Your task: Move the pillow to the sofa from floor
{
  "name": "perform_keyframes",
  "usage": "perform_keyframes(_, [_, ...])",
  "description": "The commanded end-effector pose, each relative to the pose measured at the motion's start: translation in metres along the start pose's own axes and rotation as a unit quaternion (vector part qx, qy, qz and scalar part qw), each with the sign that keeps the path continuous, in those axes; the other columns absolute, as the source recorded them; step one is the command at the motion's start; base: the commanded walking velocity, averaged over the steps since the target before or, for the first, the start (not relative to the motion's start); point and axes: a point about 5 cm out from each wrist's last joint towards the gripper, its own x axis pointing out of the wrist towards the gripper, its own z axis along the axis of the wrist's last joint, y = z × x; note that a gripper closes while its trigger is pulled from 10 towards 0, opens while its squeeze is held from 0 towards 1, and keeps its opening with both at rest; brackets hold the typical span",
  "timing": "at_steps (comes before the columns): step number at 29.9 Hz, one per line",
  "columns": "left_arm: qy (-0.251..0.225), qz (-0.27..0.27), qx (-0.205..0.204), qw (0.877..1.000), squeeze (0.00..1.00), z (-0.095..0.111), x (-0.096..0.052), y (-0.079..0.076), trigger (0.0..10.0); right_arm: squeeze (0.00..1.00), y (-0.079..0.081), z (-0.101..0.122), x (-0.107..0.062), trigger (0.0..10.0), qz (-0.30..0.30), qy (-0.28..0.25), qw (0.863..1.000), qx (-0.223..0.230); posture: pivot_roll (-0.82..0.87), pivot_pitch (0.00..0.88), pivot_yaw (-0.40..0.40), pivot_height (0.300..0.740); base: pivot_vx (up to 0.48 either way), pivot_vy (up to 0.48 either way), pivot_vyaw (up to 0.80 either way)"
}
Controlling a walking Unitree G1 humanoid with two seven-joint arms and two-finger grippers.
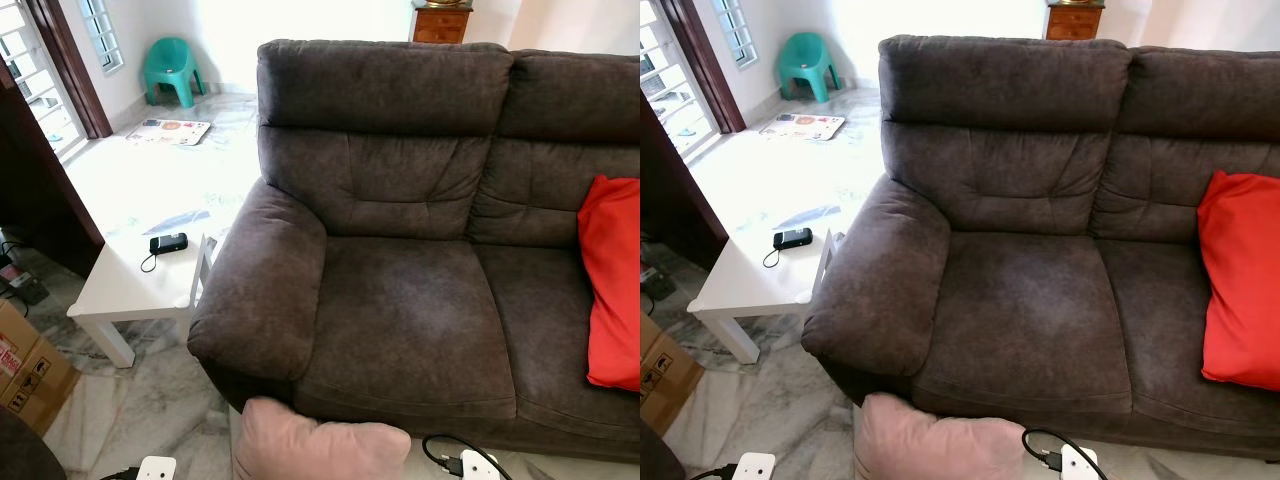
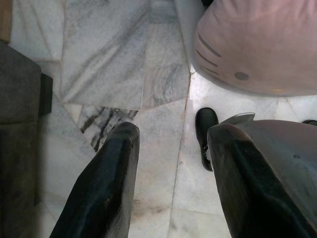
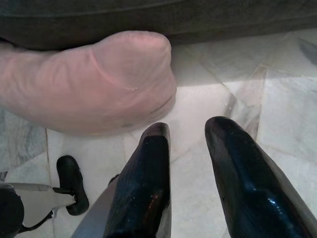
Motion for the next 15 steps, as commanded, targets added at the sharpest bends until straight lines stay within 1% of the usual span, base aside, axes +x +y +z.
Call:
perform_keyframes(1, [0.004,0.002,0.01,1.0,0.0,-0.002,-0.001,0.002,10.0,0.0,0.001,0.006,0.001,10.0,0.001,-0.014,1.0,0.001,0.02,0.0,-0.01,0.74,0.0,0.0,0.0])
perform_keyframes(7, [-0.014,0.013,0.009,1.0,0.0,0.001,-0.001,0.003,10.0,0.0,0.002,0.015,0.002,10.0,0.002,-0.034,0.999,-0.001,0.02,0.0,-0.011,0.74,0.0,0.0,0.0])
perform_keyframes(9, [-0.023,0.019,0.009,0.999,0.0,0.002,-0.001,0.004,10.0,0.0,0.002,0.022,0.002,10.0,0.002,-0.05,0.999,-0.001,0.02,0.0,-0.012,0.74,0.0,0.0,0.0])
perform_keyframes(10, [-0.088,0.023,0.01,0.996,0.0,0.041,0.005,0.001,10.0,0.0,0.003,0.03,0.003,10.0,0.004,-0.07,0.998,0.0,0.02,0.0,-0.012,0.74,0.0,0.0,0.0])
perform_keyframes(11, [-0.123,0.026,0.007,0.992,0.0,0.063,0.006,0.0,10.0,0.0,0.004,0.036,0.003,10.0,0.007,-0.082,0.997,0.0,0.02,0.0,-0.012,0.74,0.0,0.0,0.0])
perform_keyframes(12, [-0.162,0.031,-0.001,0.986,0.0,0.086,0.006,0.002,10.0,0.0,0.005,0.048,0.003,10.0,0.014,-0.107,0.994,-0.004,0.02,0.0,-0.012,0.74,0.0,0.0,0.0])
perform_keyframes(14, [-0.175,0.034,-0.006,0.984,0.0,0.092,0.005,0.005,10.0,0.0,0.007,0.06,0.003,10.0,0.02,-0.13,0.991,-0.01,0.02,0.0,-0.012,0.74,0.0,0.0,0.0])
perform_keyframes(15, [-0.186,0.034,-0.006,0.982,0.0,0.099,0.005,0.006,10.0,0.0,0.007,0.065,0.003,10.0,0.021,-0.139,0.99,-0.014,0.02,0.0,-0.012,0.74,0.0,0.0,0.0])
